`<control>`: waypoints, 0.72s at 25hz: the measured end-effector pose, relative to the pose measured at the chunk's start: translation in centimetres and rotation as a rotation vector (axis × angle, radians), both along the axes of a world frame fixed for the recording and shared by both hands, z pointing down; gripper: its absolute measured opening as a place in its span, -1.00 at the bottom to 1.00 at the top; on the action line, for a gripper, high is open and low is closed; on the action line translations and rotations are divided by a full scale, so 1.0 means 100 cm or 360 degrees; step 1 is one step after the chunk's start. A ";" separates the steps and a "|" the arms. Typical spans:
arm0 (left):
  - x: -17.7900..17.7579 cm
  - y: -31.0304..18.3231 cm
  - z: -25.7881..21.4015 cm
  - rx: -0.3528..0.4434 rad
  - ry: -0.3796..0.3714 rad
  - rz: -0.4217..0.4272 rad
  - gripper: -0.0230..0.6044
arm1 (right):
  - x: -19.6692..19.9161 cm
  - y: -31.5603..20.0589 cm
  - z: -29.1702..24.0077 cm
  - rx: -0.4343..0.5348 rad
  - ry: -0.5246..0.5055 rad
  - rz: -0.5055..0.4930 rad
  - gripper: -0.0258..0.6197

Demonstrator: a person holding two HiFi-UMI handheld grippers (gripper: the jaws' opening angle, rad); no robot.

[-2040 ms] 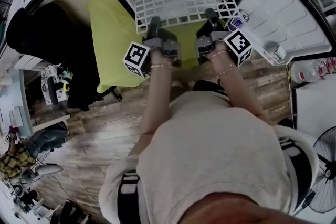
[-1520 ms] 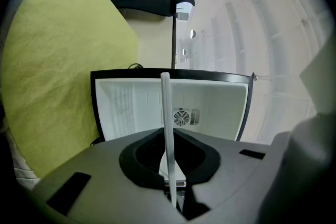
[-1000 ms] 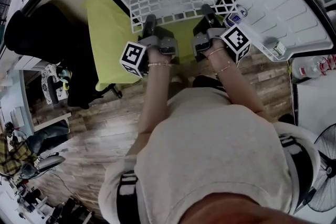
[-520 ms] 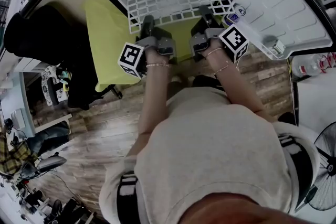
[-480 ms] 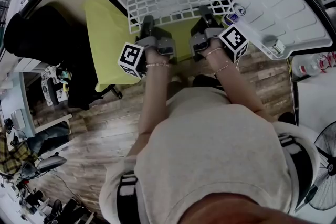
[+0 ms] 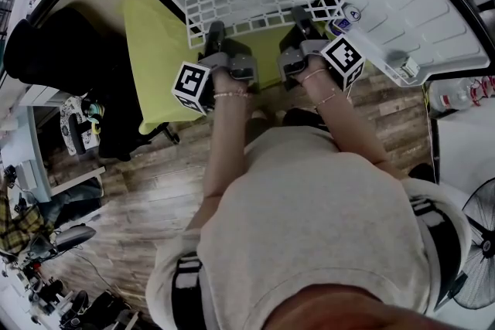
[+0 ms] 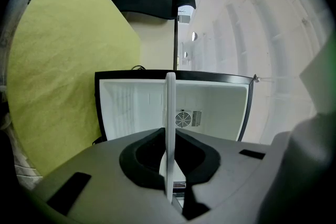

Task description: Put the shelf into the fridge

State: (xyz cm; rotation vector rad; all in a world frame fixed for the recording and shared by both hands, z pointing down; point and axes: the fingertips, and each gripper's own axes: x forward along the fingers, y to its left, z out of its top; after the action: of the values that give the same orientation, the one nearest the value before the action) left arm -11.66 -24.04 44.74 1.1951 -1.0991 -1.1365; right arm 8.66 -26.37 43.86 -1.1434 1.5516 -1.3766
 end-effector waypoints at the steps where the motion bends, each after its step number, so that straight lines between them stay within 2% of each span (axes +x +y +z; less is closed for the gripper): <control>1: 0.000 0.000 0.000 0.0000 -0.0001 0.0000 -0.84 | 0.000 0.000 0.000 -0.0001 -0.0001 0.0001 -0.83; 18: 0.000 0.000 0.000 -0.0013 0.0024 -0.0001 -0.84 | 0.000 0.000 0.004 -0.0032 -0.0030 0.0003 -0.83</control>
State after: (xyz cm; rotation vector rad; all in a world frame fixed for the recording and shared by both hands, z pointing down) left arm -11.64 -24.05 44.71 1.1784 -1.0920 -1.1390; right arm 8.71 -26.39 44.25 -1.1405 1.5267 -1.4006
